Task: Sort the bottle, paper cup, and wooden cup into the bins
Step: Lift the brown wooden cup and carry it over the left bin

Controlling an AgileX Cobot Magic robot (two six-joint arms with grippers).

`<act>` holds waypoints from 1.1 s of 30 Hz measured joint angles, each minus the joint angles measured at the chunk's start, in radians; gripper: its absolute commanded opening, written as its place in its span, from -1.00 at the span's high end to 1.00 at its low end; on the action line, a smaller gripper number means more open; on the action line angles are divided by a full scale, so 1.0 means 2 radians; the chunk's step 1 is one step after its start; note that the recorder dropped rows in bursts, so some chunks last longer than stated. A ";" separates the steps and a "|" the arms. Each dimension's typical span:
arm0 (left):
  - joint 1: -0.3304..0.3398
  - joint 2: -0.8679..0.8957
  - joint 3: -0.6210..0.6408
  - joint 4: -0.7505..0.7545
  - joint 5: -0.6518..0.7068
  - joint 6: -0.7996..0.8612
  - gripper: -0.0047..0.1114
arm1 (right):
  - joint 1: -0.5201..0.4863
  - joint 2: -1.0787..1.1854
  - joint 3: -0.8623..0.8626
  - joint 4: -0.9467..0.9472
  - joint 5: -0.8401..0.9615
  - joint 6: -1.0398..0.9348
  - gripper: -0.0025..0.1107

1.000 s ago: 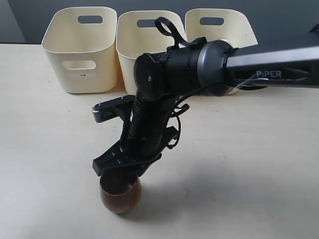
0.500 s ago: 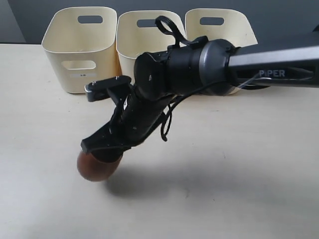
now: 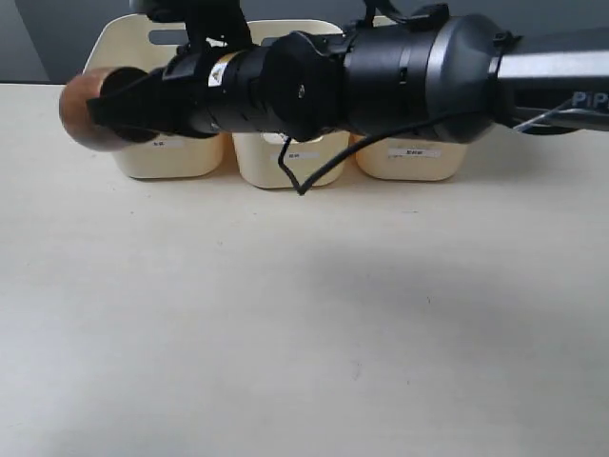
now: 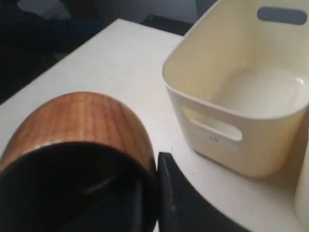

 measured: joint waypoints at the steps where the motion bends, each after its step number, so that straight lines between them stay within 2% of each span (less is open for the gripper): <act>1: 0.000 0.000 0.000 0.000 0.000 0.000 0.92 | -0.005 0.006 -0.023 0.000 -0.007 0.000 0.96; 6: 0.000 0.000 0.000 0.000 0.000 0.000 0.92 | -0.041 0.052 -0.100 0.003 -0.012 0.000 0.96; 14: 0.000 0.000 0.000 0.000 0.000 0.000 0.92 | -0.062 0.169 -0.234 0.003 0.006 0.013 0.96; 23: 0.000 0.000 0.000 0.000 0.000 0.000 0.92 | -0.079 0.230 -0.298 -0.009 0.007 0.022 0.94; 26: 0.000 0.000 0.000 0.000 0.000 0.000 0.92 | -0.079 0.241 -0.310 -0.023 0.003 0.022 0.80; 33: 0.000 0.000 0.000 0.000 0.000 0.000 0.92 | -0.079 0.251 -0.317 -0.031 -0.003 0.022 0.02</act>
